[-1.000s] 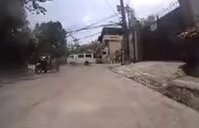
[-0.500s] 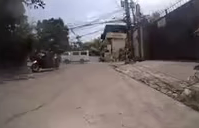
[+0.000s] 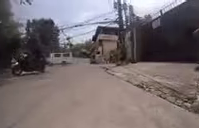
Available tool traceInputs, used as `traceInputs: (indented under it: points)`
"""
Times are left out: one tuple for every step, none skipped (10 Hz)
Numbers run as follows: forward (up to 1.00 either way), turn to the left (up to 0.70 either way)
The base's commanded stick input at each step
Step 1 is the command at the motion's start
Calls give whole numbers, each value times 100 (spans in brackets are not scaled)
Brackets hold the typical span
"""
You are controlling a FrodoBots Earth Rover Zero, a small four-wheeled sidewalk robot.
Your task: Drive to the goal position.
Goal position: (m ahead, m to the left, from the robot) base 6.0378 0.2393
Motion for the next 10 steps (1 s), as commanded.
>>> traceInputs:
  points:
    - [100,0]
    - [100,0]
    - [100,0]
    - [100,0]
    - [100,0]
    - [100,0]
    - [100,0]
    - [100,0]
    - [100,0]
    - [100,0]
